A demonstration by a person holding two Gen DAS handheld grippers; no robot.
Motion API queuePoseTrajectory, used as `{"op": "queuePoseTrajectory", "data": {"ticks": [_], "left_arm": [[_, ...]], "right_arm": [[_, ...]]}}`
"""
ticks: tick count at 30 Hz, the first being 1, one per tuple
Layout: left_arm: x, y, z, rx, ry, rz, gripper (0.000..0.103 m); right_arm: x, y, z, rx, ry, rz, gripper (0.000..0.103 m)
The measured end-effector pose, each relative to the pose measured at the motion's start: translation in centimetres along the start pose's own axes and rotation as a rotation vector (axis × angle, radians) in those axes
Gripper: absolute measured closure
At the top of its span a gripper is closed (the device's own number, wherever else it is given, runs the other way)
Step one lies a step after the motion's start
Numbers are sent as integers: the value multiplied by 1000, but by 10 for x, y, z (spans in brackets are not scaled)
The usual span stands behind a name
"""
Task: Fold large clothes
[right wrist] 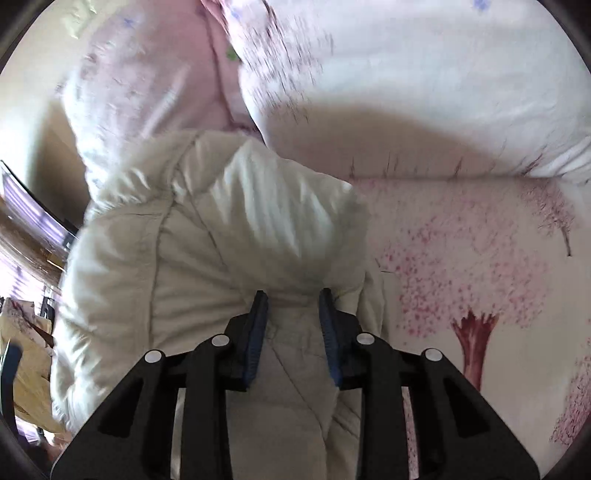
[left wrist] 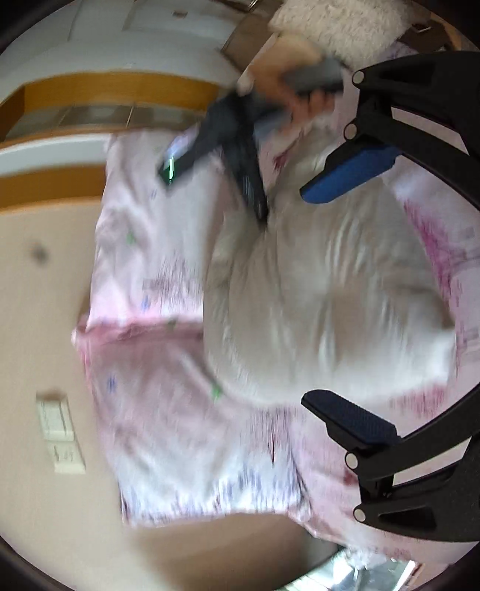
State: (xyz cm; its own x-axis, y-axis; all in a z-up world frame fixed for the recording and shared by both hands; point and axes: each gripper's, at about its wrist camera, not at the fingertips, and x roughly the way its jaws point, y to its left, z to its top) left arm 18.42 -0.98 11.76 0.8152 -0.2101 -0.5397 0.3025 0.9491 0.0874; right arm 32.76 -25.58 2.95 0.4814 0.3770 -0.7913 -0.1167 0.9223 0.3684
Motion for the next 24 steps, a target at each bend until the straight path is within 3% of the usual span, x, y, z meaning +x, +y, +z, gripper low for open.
{"op": "queuePoseTrajectory", "data": {"ticks": [2,3,6,12,18,24], "left_arm": [[3,18,-1,-18,25,56,2],[7,28,-2,-32,45,69,2],[15,51,-6,-81,90,86,2],[25,67,-19,-134,147,81,2],[40,49,-27,-87,182,69,2],[54,41,-37,-99,231,12,2]], "right_arm": [[-24,2,-9,-3,-64,26,60],[-36,5,-13,-6,-101,33,59],[-73,16,-36,-36,-196,50,59],[-82,44,-73,-143,-264,19,63],[-54,33,-87,-137,-187,-57,64],[-22,12,-101,-61,-81,-58,64]]}}
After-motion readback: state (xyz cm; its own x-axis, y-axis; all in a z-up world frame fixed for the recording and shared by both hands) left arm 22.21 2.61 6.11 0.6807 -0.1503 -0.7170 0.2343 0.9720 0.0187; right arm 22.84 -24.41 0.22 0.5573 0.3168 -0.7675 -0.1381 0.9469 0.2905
